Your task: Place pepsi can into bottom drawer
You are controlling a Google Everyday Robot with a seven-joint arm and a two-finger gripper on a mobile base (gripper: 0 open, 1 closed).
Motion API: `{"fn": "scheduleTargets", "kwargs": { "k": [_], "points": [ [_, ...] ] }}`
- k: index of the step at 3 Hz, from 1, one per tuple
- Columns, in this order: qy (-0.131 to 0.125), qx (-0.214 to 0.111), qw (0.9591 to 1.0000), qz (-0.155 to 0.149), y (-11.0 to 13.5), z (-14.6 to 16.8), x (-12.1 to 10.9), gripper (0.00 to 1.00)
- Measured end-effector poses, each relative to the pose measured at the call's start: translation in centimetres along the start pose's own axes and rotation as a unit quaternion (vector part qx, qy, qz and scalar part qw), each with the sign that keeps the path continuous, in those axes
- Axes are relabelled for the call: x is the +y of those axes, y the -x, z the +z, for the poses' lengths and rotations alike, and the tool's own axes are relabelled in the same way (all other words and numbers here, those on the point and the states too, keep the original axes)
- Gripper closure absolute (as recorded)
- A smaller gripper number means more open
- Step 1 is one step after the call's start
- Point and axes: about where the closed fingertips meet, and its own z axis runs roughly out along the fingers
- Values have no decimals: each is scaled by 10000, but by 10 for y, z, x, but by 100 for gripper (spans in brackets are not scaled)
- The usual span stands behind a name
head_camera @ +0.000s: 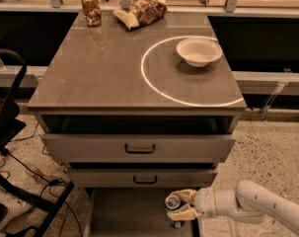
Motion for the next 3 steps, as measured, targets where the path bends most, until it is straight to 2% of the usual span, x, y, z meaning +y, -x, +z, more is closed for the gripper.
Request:
{"fn": "scheduleTargets", "kwargs": {
  "k": [1,2,3],
  "points": [
    [27,-39,10000,-39,1,2,2,100],
    [273,-221,9986,-396,-12,11,-3,100],
    [730,-550,9916,-910,-41,22,-17,100]
  ]
}}
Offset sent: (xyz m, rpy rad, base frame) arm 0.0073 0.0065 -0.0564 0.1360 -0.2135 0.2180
